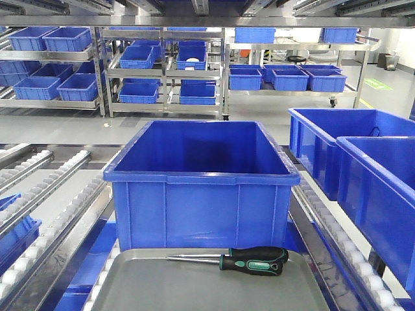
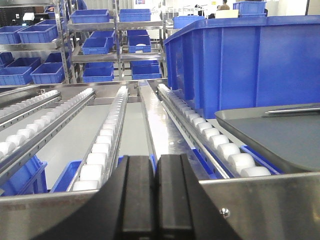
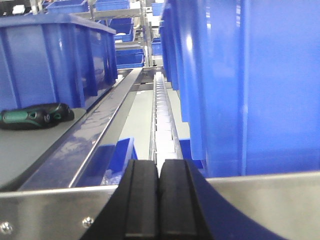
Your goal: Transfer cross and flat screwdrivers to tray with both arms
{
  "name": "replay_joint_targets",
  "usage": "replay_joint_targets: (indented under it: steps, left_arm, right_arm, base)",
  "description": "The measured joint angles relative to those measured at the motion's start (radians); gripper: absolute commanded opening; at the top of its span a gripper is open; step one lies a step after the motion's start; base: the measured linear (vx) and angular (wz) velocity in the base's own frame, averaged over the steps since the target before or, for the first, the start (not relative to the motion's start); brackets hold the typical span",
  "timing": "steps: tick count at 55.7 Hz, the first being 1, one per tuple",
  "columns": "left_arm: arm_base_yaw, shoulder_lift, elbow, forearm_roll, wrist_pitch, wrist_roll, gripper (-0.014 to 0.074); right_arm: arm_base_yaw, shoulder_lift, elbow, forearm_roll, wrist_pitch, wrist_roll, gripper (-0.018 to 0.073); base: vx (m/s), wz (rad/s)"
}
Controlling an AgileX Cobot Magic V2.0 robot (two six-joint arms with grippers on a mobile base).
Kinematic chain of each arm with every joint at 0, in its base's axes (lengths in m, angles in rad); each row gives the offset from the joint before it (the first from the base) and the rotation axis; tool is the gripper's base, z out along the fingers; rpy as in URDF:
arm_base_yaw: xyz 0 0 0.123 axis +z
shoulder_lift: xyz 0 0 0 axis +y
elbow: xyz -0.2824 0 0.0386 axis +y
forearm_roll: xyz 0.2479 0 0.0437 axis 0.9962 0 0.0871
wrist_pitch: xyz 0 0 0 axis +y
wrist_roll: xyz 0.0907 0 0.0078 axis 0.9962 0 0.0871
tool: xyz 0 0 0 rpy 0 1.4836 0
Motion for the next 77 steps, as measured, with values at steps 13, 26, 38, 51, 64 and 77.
replay_joint_targets:
  steps: [13, 26, 38, 51, 64, 77]
  left_arm:
    - [0.0, 0.0, 0.0, 0.0, 0.0, 0.0, -0.0008]
    - [0.0, 0.0, 0.0, 0.0, 0.0, 0.0, -0.0008]
    - [0.0, 0.0, 0.0, 0.0, 0.0, 0.0, -0.0008]
    - [0.0, 0.0, 0.0, 0.0, 0.0, 0.0, -0.0008]
    - [0.0, 0.0, 0.0, 0.0, 0.0, 0.0, -0.0008]
    - [0.0, 0.0, 0.0, 0.0, 0.0, 0.0, -0.0008]
  right_arm:
    - [0.013, 0.0, 0.0, -0.055, 0.0, 0.065, -0.0008]
    - [0.094, 0.0, 0.0, -0.127, 0.0, 0.104, -0.0008]
    - [0.095, 0.0, 0.0, -0.133, 0.01, 0.105, -0.0008]
    - [0.095, 0.0, 0.0, -0.133, 0.011, 0.105, -0.0008]
    - [0.095, 0.0, 0.0, -0.133, 0.015, 0.105, -0.0008]
    - [0.095, 0.0, 0.0, -0.133, 0.015, 0.105, -0.0008]
  base:
    - [0.0, 0.0]
    - [0.0, 0.0]
    - [0.0, 0.0]
    - [0.0, 0.0]
    - [0.0, 0.0]
    - [0.0, 0.0]
